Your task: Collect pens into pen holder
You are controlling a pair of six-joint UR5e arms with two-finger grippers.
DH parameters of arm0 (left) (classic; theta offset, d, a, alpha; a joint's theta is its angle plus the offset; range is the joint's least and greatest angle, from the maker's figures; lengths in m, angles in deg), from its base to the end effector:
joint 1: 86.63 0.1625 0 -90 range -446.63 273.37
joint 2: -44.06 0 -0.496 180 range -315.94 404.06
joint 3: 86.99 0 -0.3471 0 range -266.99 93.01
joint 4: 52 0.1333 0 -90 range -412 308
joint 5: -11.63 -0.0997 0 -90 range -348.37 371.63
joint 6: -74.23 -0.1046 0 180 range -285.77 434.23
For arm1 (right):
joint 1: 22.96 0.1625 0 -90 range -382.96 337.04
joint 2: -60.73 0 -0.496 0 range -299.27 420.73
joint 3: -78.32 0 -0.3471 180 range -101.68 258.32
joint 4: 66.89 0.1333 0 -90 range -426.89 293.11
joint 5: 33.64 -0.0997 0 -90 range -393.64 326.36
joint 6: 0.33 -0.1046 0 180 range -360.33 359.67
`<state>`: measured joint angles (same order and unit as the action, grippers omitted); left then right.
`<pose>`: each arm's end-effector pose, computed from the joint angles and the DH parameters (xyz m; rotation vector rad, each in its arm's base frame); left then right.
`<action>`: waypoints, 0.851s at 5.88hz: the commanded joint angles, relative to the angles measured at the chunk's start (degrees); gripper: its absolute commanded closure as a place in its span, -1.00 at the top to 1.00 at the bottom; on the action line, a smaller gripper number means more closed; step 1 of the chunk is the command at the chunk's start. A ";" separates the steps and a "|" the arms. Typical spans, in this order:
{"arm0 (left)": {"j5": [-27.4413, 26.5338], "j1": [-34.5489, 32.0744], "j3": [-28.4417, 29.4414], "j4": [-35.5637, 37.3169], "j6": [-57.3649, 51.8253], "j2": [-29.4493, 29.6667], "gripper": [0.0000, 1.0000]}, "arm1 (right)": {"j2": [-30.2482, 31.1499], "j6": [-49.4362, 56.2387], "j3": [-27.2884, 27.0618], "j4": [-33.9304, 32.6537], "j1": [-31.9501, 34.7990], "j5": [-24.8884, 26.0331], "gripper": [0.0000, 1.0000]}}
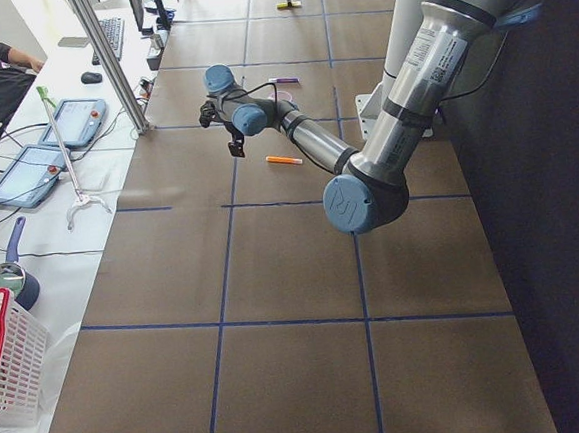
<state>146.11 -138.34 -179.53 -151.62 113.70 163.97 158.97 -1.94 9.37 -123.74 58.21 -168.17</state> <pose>0.3645 -0.5585 0.3948 0.0773 1.0130 0.2660 0.0076 -0.3413 0.8909 -0.0070 -0.7802 -0.1457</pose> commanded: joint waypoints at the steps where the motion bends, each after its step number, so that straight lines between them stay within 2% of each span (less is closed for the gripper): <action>1: 0.07 0.46 -0.09 2.30 0.00 0.06 1.00 | -0.16 -0.15 -1.09 5.29 0.04 -0.03 -0.89; 2: -0.54 2.12 -0.09 3.80 0.00 0.15 1.00 | -0.16 -0.76 -3.36 7.69 0.04 -0.03 -0.92; 4: -11.73 9.57 -2.98 4.61 0.53 0.16 1.00 | 0.02 -6.01 -14.32 7.72 0.04 1.10 -0.95; 5: -13.97 12.13 -3.08 4.61 0.61 -0.20 1.00 | -0.15 -9.52 -19.41 7.63 0.04 1.20 -0.95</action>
<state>135.47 -129.02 -182.10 -147.11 114.20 164.09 158.94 -8.19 -4.93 -116.12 58.25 -167.27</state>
